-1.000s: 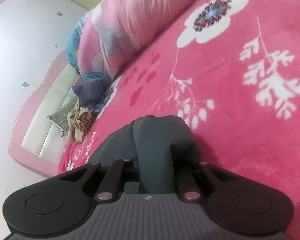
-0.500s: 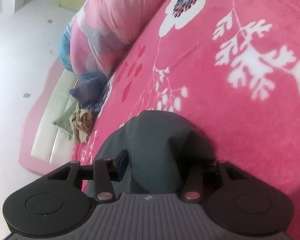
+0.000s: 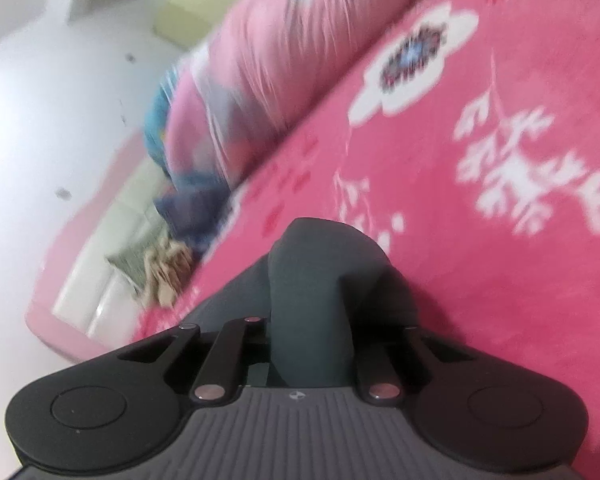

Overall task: Fold clothes
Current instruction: 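Carry the folded trousers with both grippers toward the clothes stack, then lower the trousers onto the plaid shirt beside the stack with both grippers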

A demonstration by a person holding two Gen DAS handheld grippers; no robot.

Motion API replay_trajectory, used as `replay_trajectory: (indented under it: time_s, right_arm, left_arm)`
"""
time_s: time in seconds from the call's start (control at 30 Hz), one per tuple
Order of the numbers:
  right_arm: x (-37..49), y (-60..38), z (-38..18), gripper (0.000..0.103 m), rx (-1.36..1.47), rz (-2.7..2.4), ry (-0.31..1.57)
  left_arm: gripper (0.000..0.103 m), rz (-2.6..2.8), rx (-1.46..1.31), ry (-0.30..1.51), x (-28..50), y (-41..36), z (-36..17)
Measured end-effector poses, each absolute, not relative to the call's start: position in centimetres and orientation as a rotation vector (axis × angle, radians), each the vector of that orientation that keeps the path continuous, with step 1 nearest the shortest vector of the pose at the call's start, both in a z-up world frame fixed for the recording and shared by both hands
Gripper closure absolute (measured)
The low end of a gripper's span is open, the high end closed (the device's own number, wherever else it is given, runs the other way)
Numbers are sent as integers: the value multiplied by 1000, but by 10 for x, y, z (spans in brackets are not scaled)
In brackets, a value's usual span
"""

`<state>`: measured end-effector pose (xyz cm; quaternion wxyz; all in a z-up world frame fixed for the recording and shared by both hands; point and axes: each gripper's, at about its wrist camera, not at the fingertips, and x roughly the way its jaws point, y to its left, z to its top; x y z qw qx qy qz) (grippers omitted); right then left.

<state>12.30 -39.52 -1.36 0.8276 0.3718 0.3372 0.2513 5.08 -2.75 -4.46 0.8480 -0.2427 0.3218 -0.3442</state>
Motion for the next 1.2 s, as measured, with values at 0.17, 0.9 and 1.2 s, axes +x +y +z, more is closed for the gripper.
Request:
replay_trajectory:
  time_s: [0.17,0.9,1.2]
  right_arm:
    - [82,-442,13,90,796,466,577]
    - [47,-755,123,90,301,193,600]
    - [80,-818,47,62,442,242,744]
  left_arm:
    - [89,-868,-466,648,58,-85,-13]
    - [89,-1163,-544,664,86,-442,-18]
    - [60,-1133,-546,815,87,-460,-71]
